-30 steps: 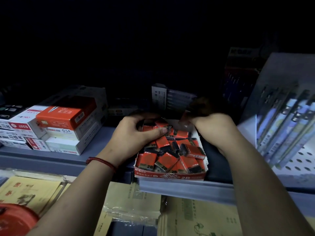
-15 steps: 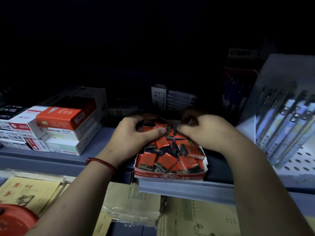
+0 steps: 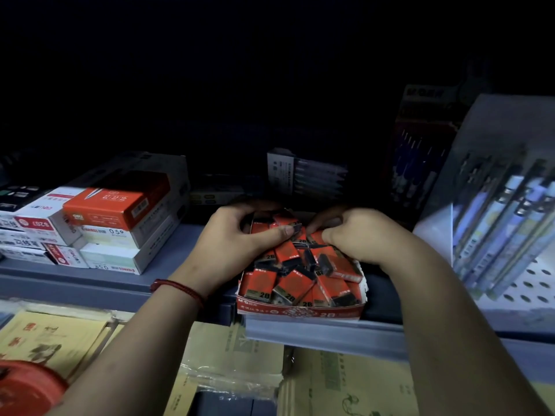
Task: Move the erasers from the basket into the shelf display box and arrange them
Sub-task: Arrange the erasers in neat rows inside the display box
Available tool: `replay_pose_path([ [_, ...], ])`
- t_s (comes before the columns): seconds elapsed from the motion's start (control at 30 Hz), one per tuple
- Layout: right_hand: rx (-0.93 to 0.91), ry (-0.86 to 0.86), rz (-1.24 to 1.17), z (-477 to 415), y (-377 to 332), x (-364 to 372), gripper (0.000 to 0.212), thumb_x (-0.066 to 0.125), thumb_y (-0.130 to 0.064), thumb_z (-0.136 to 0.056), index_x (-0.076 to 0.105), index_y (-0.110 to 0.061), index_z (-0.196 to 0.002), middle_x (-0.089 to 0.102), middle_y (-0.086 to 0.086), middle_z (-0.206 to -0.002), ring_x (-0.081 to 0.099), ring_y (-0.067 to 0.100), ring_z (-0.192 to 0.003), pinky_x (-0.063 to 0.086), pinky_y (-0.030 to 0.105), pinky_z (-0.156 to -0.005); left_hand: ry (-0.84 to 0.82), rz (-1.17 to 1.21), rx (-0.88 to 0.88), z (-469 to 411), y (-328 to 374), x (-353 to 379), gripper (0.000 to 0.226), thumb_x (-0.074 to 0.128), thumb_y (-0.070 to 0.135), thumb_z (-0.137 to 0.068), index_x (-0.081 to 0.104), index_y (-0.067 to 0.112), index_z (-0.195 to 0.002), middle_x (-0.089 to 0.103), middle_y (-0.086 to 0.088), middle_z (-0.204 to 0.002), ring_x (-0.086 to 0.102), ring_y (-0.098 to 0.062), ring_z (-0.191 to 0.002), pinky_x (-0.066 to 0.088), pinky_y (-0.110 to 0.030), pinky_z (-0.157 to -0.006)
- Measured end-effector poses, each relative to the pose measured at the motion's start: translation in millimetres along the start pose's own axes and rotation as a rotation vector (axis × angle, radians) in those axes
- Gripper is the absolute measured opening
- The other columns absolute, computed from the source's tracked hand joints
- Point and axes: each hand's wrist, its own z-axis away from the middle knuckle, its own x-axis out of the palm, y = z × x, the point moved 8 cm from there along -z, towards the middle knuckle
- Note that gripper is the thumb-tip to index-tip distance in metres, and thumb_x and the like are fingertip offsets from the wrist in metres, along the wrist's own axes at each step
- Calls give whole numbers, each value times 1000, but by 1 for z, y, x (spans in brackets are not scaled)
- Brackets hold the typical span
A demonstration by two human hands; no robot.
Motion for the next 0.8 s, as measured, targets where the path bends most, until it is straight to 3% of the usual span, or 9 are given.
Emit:
replay_pose_path([
  [0.1,-5,-4,-5,-1,-2,2,38,51,-6,-92,70,-33,-74,69,-1,-79,51,11,-53,39,19,-47,10,-17,5,0,1,-1,42,82,34,-78,72,23,-117,75,10,-106,73,-3,-91,60,-35,-87],
  [0.17,0,14,2,-1,-3,1,42,51,-2,-93,68,-35,-72,68,0,-79,53,14,-56,41,21,-48,10,-14,-4,0,0,-1,44,83,36,-77,71,24,-118,75,10,-106,73,-4,-91,61,-37,-86],
  [0.3,12,127,64,2,0,-13,21,66,-20,-90,62,-39,-82,59,-5,-76,56,11,-64,41,18,-48,3,-6,-6,1,2,-1,45,82,38,-75,72,24,-117,75,9,-106,74,-6,-91,61,-39,-86],
  [0.37,50,121,194,6,-1,-14,6,67,-36,-90,66,-31,-92,61,-2,-77,60,16,-75,45,23,-60,3,7,-13,1,1,0,42,82,34,-77,72,23,-117,76,9,-105,74,-7,-90,61,-39,-87],
  [0.47,68,142,300,9,-5,-14,28,65,-45,-89,70,-20,-99,69,5,-90,64,23,-90,52,30,-78,4,10,-20,1,0,0,43,83,34,-78,71,24,-118,76,8,-105,75,-8,-90,61,-40,-87],
  [0.6,83,95,213,11,-5,-11,29,67,-42,-89,70,-13,-95,69,7,-89,65,23,-87,55,32,-79,8,28,-23,0,-1,0,42,83,33,-77,72,23,-117,77,7,-104,75,-10,-90,60,-42,-88],
  [0.73,107,62,64,10,3,-8,18,71,-33,-89,71,-16,-91,70,10,-99,65,25,-95,52,31,-81,13,20,14,0,0,1,40,83,31,-78,73,22,-116,76,10,-106,73,-3,-94,59,-35,-90],
  [0.8,105,70,34,5,5,-6,19,72,-32,-87,74,-16,-97,71,10,-98,66,24,-93,53,31,-82,12,12,21,-1,0,0,41,83,32,-78,73,22,-116,76,10,-106,73,-2,-94,59,-34,-90],
])
